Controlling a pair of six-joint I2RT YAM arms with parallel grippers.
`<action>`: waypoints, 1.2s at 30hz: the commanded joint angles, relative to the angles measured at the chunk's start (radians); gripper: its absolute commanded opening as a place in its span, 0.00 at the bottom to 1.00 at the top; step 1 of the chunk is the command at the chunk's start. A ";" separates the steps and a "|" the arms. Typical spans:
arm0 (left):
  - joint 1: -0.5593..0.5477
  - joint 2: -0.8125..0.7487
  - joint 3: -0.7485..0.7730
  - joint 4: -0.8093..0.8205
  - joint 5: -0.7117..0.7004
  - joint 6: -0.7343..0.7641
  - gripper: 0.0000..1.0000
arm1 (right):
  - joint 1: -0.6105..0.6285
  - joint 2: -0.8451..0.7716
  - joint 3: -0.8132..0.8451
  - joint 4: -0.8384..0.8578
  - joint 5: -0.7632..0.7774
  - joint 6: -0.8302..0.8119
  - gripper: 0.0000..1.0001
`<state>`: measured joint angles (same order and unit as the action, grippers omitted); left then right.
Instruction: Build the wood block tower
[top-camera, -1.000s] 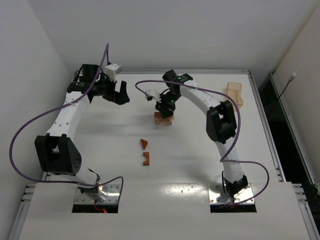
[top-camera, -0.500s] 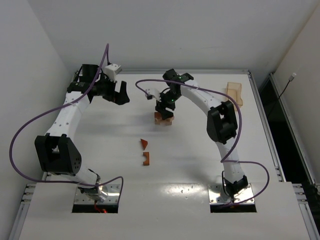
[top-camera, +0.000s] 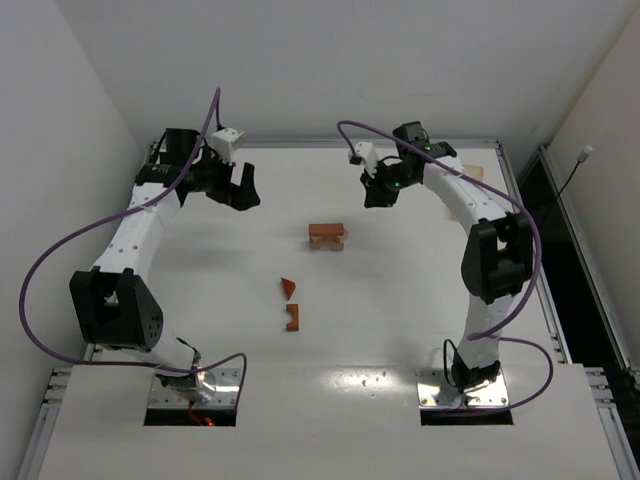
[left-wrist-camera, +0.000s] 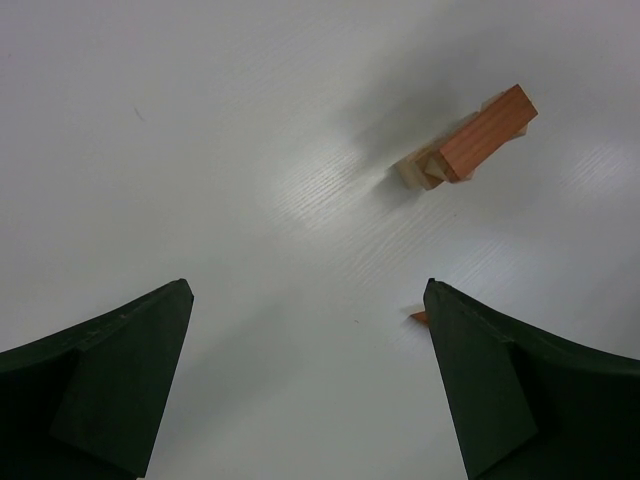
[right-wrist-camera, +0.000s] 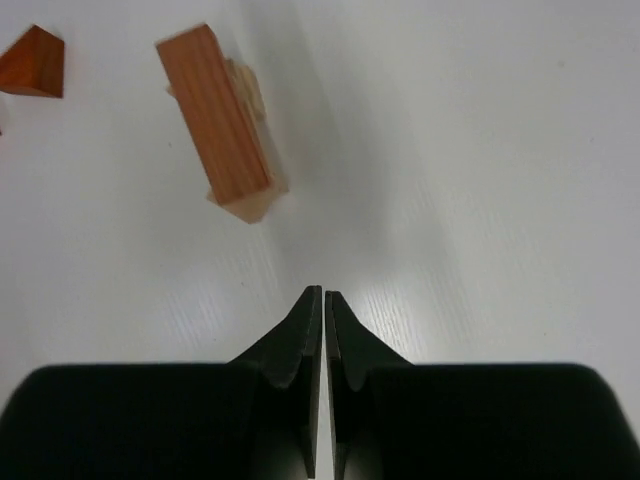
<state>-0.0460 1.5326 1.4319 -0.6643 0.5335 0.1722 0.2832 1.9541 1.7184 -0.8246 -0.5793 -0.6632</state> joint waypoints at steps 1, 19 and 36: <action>-0.017 -0.003 0.027 0.006 0.006 0.004 1.00 | -0.010 0.009 -0.074 0.094 -0.017 0.100 0.00; -0.017 -0.012 0.009 0.006 -0.012 0.004 1.00 | -0.029 0.097 -0.220 0.346 -0.083 0.438 0.00; -0.017 -0.003 0.009 0.006 -0.021 0.004 1.00 | -0.010 0.141 -0.198 0.328 -0.162 0.468 0.00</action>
<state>-0.0521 1.5326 1.4319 -0.6643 0.5110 0.1726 0.2653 2.0987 1.4857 -0.5098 -0.6861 -0.2047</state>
